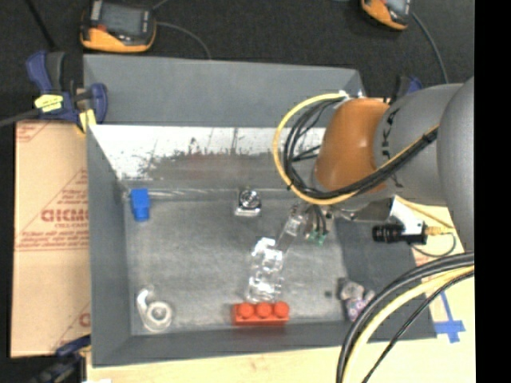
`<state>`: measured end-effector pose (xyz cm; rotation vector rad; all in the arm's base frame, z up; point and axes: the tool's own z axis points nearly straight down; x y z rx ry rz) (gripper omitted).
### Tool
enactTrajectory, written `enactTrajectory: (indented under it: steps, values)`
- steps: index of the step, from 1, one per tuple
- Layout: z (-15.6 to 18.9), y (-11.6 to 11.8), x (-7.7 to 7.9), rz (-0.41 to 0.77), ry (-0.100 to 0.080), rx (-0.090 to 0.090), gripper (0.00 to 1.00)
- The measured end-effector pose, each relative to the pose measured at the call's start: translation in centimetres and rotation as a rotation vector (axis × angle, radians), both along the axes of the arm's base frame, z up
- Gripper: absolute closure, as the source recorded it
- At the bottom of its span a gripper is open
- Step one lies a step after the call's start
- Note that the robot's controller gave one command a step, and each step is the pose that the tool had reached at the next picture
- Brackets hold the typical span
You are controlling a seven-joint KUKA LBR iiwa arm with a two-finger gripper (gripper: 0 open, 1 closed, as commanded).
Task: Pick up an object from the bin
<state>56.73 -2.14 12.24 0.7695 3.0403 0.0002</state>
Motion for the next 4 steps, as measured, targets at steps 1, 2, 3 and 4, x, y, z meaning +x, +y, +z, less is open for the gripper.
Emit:
enactTrajectory:
  steps: [1,2,3,4]
  values:
    - [1.6,0.3,1.8,0.417,-0.001,-0.002,1.00]
    - [0.2,-0.5,0.4,0.281,0.002,0.000,1.00]
    - [0.4,1.8,-1.5,0.019,0.004,0.001,1.00]
    - [2.4,-4.9,-4.7,0.018,0.004,-0.003,1.00]
